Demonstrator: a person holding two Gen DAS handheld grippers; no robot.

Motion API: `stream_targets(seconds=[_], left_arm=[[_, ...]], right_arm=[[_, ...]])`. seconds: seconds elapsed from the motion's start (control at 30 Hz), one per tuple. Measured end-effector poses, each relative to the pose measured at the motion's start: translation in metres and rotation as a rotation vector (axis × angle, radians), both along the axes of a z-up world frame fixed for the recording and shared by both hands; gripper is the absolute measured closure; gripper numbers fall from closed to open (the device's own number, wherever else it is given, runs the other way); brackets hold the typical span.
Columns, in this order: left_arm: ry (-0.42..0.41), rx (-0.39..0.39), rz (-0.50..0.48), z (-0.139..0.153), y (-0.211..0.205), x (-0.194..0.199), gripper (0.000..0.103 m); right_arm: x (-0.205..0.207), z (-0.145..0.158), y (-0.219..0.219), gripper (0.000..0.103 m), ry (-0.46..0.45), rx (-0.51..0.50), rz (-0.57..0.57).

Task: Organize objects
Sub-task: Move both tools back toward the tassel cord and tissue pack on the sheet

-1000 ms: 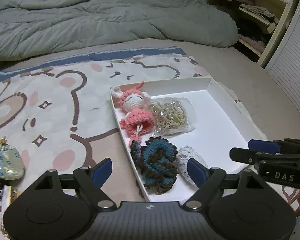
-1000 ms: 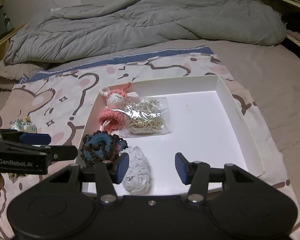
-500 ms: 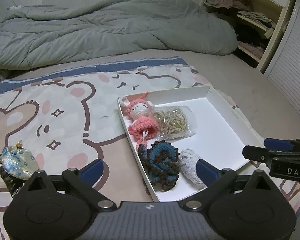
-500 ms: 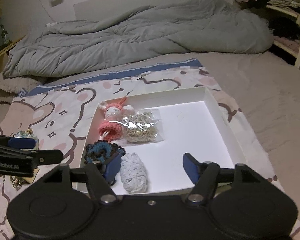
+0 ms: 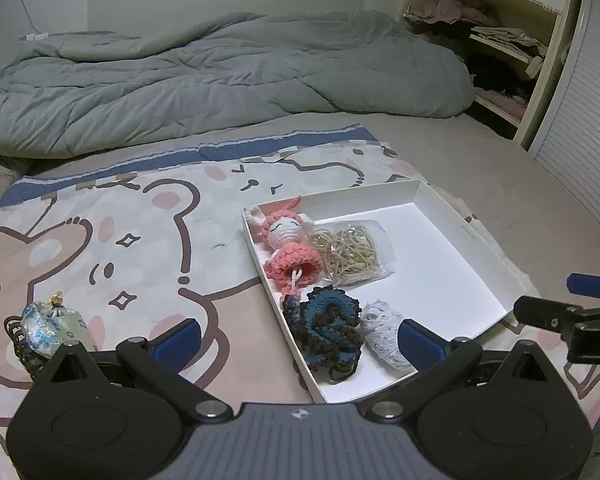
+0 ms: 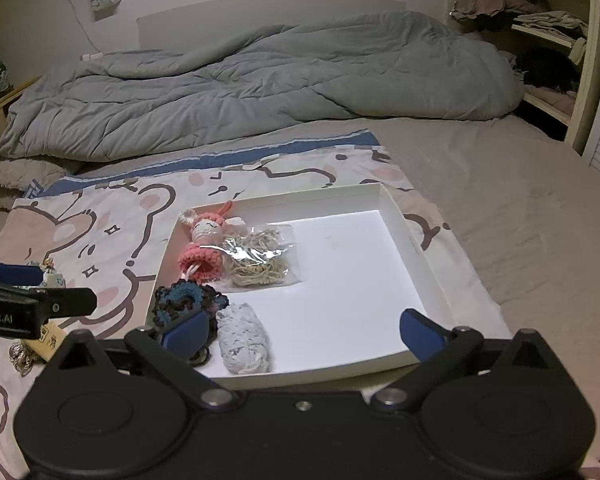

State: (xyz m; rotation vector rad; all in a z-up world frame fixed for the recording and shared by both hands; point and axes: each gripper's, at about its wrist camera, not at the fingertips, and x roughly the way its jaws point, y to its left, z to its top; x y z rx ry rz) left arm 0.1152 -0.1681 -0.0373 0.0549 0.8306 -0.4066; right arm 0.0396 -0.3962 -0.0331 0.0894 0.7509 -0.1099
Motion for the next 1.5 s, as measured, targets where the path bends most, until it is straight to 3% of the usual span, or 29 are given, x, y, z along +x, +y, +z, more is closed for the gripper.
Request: stream_targets(seconds=[0.6, 1.5], left_arm=[[-0.027, 0.026, 0.047, 0.005, 0.028, 0.001, 0.0], [-0.075, 0.065, 0.277, 0.013, 0.174, 0.008, 0.0]], right_arm=[[0.002, -0.003, 0.003, 0.0, -0.009, 0.029, -0.008], [0.056, 0.003, 0.121, 0.0, -0.027, 0.013, 0.183]])
